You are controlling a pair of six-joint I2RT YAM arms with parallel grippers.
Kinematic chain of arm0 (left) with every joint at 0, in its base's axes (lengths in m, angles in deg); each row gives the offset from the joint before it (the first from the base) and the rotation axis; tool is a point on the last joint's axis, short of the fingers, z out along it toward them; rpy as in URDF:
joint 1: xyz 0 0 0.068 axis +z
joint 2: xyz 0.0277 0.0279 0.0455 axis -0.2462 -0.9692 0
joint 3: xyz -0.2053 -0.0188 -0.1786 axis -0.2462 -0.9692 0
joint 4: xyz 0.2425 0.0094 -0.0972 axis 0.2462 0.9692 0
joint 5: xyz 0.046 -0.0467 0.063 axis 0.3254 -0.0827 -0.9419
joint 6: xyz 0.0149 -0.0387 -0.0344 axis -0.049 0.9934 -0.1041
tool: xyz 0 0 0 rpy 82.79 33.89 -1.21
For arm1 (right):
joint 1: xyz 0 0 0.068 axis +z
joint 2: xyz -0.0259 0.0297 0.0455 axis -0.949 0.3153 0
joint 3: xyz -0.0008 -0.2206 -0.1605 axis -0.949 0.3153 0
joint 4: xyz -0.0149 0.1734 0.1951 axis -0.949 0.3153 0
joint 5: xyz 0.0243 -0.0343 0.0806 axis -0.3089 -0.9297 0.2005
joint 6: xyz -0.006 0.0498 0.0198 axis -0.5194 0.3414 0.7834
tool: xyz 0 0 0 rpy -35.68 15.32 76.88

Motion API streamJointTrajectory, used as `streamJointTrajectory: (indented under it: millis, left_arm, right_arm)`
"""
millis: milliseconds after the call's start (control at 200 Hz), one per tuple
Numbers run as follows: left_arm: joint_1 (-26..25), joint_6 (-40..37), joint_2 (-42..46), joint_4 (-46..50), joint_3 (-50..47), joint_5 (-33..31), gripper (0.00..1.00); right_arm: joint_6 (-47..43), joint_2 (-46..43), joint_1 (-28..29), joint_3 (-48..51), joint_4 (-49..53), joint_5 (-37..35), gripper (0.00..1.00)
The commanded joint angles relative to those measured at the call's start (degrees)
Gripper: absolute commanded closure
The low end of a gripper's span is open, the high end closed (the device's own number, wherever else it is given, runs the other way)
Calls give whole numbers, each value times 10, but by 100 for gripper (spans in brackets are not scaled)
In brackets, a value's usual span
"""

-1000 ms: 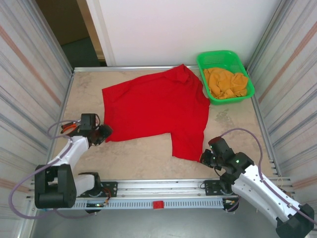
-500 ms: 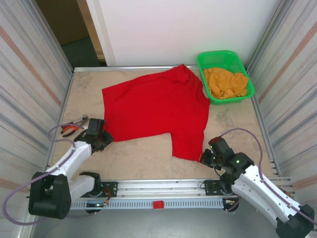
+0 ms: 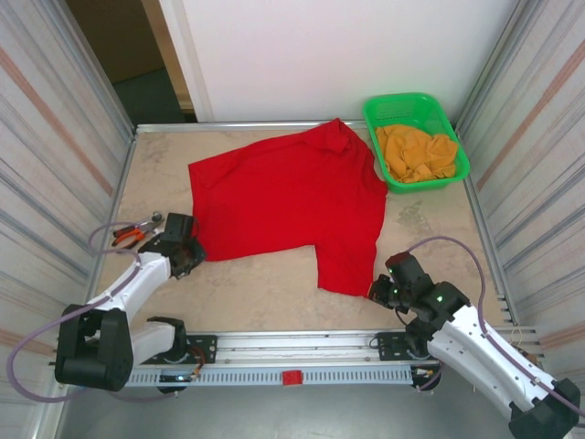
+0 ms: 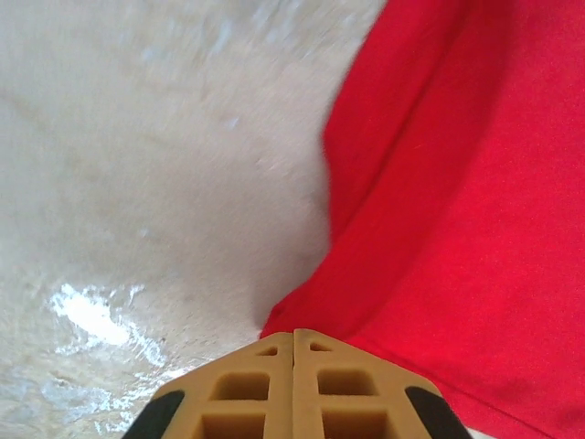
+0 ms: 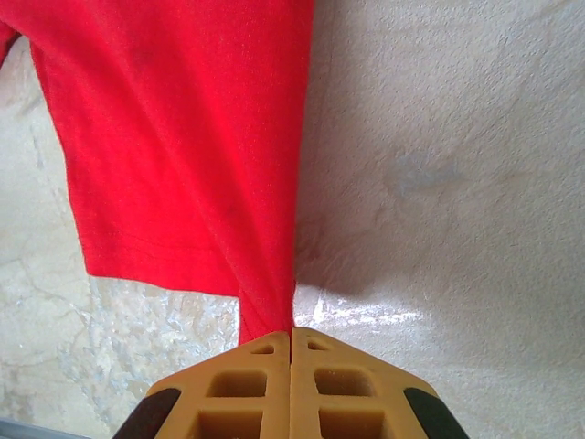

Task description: Fold the inside-out t-shirt

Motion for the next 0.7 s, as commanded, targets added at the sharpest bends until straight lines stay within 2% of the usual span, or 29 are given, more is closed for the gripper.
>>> streamJointTrajectory:
  millis: [0,125,210,301,371,421,561,696]
  left_arm:
    - [-3,-100,9,49,71,-25,100]
    - [-3,-197,-30,131,148,-50,100]
    - [-4,-218,-48,154,173,-46,100]
    - [-8,-197,-48,156,175,-5,100]
    - [-15,-166,-42,151,158,0,76]
    - [-20,-149,-39,132,134,7,68]
    - [-25,-87,-50,78,73,37,66]
    - [-48,-46,-63,58,47,-9,71]
  right_arm:
    - [10,-7,-3,-18,2,-4,100]
    - [10,-9,-6,-30,5,-8,100]
    - [8,-10,-9,-43,6,-11,100]
    - [-1,-5,-17,-57,5,-5,100]
    - [-6,-2,-20,-60,5,-2,100]
    - [-7,-2,-22,-59,6,0,100]
    - [-9,-7,-30,-47,4,7,100]
    - [-11,-10,-36,-45,4,12,100]
